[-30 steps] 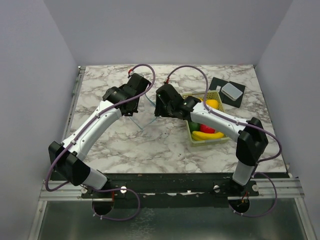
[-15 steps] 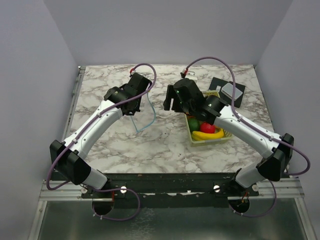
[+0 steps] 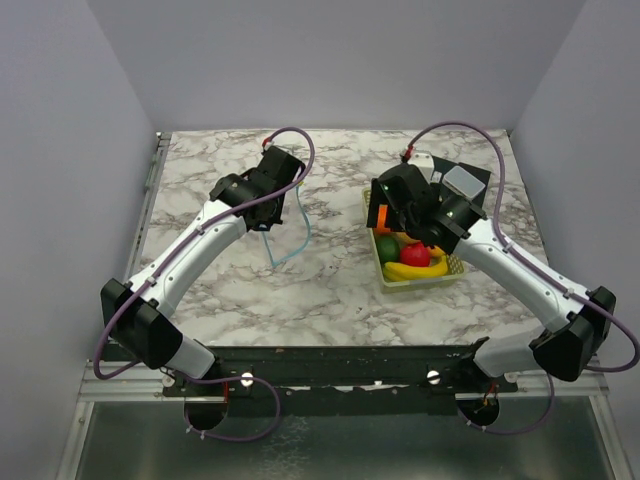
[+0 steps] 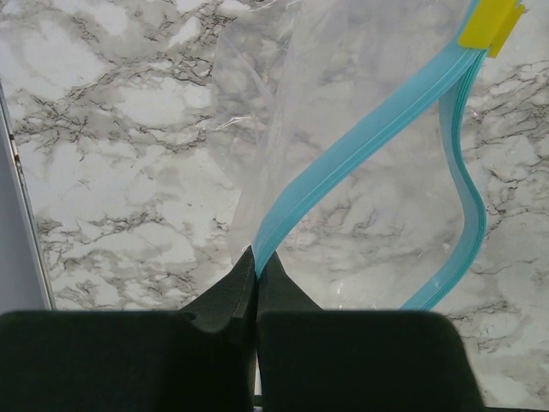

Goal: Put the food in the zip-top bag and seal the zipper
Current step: Pick up the fake fruit from the bin.

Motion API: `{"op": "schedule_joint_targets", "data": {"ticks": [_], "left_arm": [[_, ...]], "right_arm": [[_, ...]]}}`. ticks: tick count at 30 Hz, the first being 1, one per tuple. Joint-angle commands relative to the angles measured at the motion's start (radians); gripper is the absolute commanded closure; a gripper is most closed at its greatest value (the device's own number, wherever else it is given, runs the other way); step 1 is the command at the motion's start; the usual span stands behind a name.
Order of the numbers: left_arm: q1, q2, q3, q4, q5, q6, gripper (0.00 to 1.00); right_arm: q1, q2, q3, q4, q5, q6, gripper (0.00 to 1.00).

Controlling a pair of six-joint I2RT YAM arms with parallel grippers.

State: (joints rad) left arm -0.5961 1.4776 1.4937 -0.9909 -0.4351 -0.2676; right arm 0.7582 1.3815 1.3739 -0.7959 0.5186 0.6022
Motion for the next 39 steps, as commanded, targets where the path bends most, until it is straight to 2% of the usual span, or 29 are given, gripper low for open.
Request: {"op": "schedule_joint_targets", "data": {"ticks": [1,12,22,39], "left_arm": [[-0.005,-0.023,-0.019,0.008,0.006,0.011,1.0],[-0.006,-0.031,-0.014,0.008,0.015,0.016,1.0],[-0.005,-0.034,-0.018,0.008,0.013,0.015,1.0],[-0.005,-0.039,-0.023,0.007,0.007,0.017,1.0]], "right_arm": [[-0.057,-0.048,-0.048,-0.038,0.031,-0.033,0.0],[-0.22,-0.076,-0.159,0.04,-0.127,-0.067,0.0],[-0.35,-0.028,-0.223,0.131,-0.232,-0.083,0.0],[-0.457,0.137,-0.214,0.23,-0.371,-0.127,0.0]]}}
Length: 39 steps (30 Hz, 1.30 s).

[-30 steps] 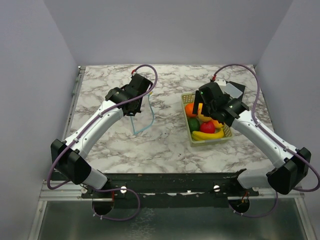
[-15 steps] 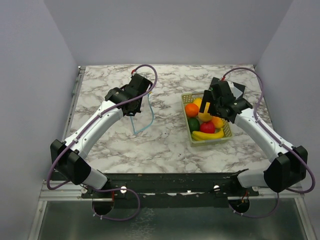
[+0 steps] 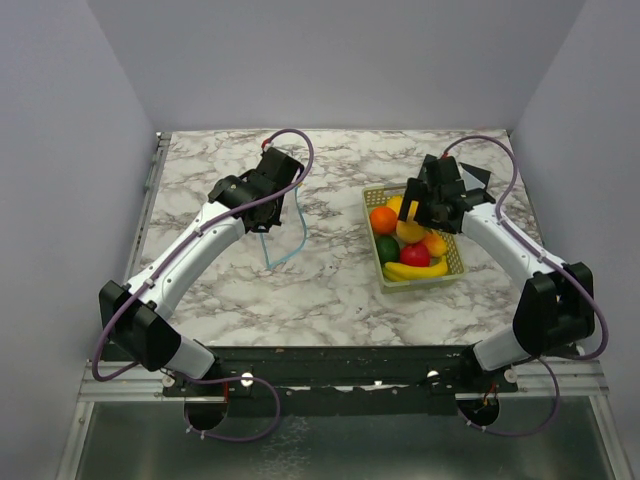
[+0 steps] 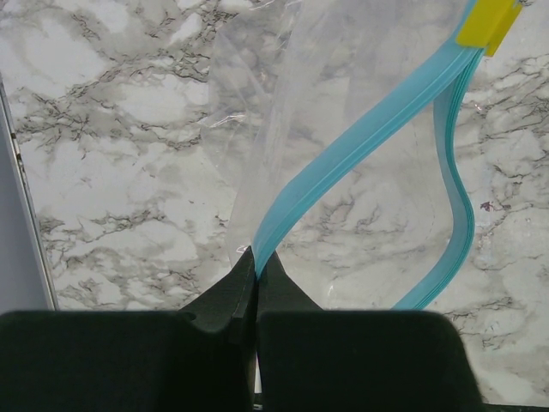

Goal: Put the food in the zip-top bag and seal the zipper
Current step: Pick up the fake fruit from the bin.

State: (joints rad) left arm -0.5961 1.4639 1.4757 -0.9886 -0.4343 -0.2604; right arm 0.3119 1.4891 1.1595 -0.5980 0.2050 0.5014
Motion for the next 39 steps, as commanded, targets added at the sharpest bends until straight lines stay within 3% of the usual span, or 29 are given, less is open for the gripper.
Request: {"op": "schedule_joint_targets", "data": {"ticks": [1,15,18,24,28,39], "left_arm": [[-0.005,-0.025,-0.005,0.004,0.006,0.009,1.0],[-0.005,-0.02,-0.007,0.005,0.009,0.012,1.0],[-0.005,-0.02,-0.008,0.005,0.011,0.012,1.0],[-0.005,-0.021,-0.017,0.007,0.013,0.009,1.0],[-0.005,-0.022,-0.016,0.009,0.011,0.012,1.0],[-0.006,-0.026,-0.016,0.008,0.013,0.013,1.0]], "right_arm": [[-0.011,0.035,-0.001,0.033,-0.059,-0.027,0.0],[-0.011,0.088,-0.059,0.07,-0.076,-0.011,0.04],[-0.011,0.09,-0.066,0.072,-0.071,-0.007,0.13],[-0.011,0.048,-0.074,0.064,-0.039,-0.004,0.43],[-0.011,0.002,-0.055,0.036,-0.018,-0.004,0.57],[-0.007,-0.153,0.02,0.0,-0.155,-0.085,0.68]]}}
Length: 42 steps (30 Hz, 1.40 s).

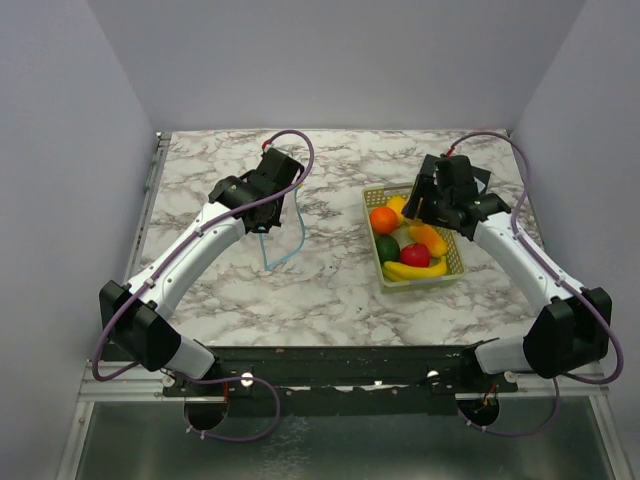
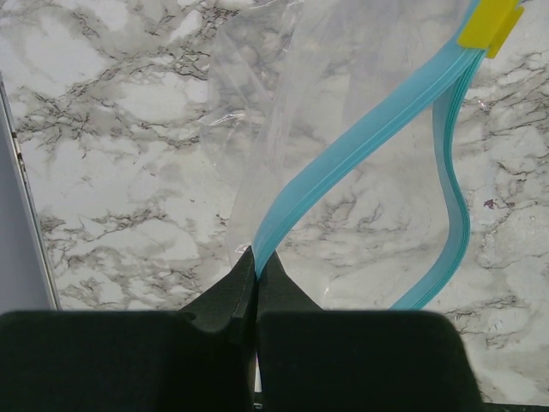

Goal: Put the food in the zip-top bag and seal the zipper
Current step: Pick up the fake fruit from the bin, then place the fake fruit in the zipper food storage bag.

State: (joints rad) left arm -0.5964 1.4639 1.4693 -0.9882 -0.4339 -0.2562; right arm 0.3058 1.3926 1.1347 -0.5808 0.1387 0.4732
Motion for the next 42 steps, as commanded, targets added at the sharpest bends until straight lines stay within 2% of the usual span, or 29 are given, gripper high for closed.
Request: {"op": "schedule_joint_targets", "data": {"ticks": [1,7,15,21,32,42], "left_arm": [[-0.005,-0.026,-0.009,0.007,0.014,0.009,1.0],[-0.006,-0.029,-0.007,0.007,0.017,0.009,1.0],[-0.005,-0.032,0.005,0.0,0.022,0.011,1.0],[-0.006,-0.042,0.008,-0.013,0.03,0.004,1.0],[-0.006,-0.059,0.018,-0.024,0.059,-0.02,1.0],[-0.005,-0.069,0.044,-0.039,0.106,-0.03,1.0]], "right_arm": [[0.003,-0.069,0.045,-0.009,-0.119,-0.07,0.68],[0.078,-0.134,0.059,0.028,-0.243,-0.115,0.71],[0.303,-0.139,0.133,0.062,-0.25,-0.145,0.71],[0.427,-0.101,0.168,0.126,-0.274,-0.141,0.71],[0.558,0.032,0.246,0.211,-0.286,-0.125,0.7],[0.605,0.181,0.333,0.226,-0.242,-0.116,0.68]]}}
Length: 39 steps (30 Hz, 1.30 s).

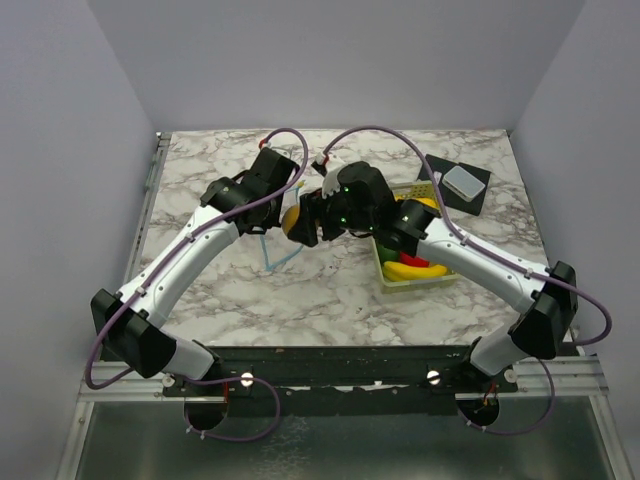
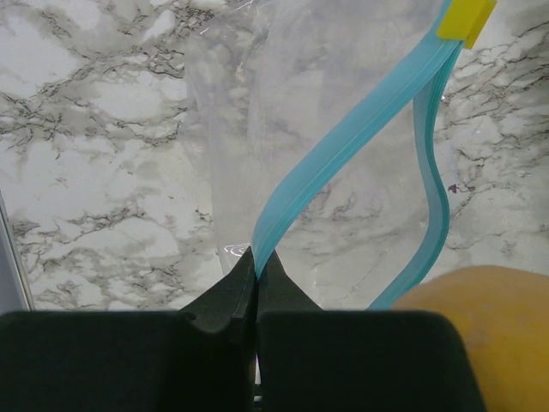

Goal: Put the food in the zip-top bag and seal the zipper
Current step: Place the fake fruit in the zipper food storage bag.

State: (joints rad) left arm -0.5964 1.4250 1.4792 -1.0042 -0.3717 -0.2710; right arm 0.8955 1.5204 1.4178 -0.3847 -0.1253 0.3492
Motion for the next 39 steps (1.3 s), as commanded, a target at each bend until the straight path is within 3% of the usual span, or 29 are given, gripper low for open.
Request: {"op": "schedule_joint_targets", "data": {"ticks": [1,10,14,18,21,36,39], "left_arm": [[-0.005,-0.032,0.037,-0.023,0.048,-0.016,1.0],[-0.005,-0.037,0.065,-0.036,0.07,-0.018,1.0],[-0.005,-0.039,0.079,-0.04,0.078,-0.018,1.0],[-0.006,-0.04,0.087,-0.042,0.085,-0.018,1.0],[-0.005,-0.04,0.086,-0.039,0.085,-0.019,1.0],[-0.005,-0.036,0.074,-0.028,0.069,-0.018,1.0],[-0.005,-0.035,0.067,-0.023,0.064,-0.018,1.0]], "right_arm": [[0.018,0.063,0.056,0.03,0.028,0.011,0.68],[0.029,0.169,0.1,0.037,0.054,0.021,0.64],[0.035,0.186,0.102,0.035,0.058,0.027,0.44],[0.037,0.181,0.103,0.028,0.068,0.03,0.1],[0.037,0.17,0.103,0.026,0.078,0.03,0.0],[0.037,0.006,0.054,-0.003,0.122,0.051,0.0],[0.037,-0.045,0.039,-0.037,0.186,0.051,0.0]]}}
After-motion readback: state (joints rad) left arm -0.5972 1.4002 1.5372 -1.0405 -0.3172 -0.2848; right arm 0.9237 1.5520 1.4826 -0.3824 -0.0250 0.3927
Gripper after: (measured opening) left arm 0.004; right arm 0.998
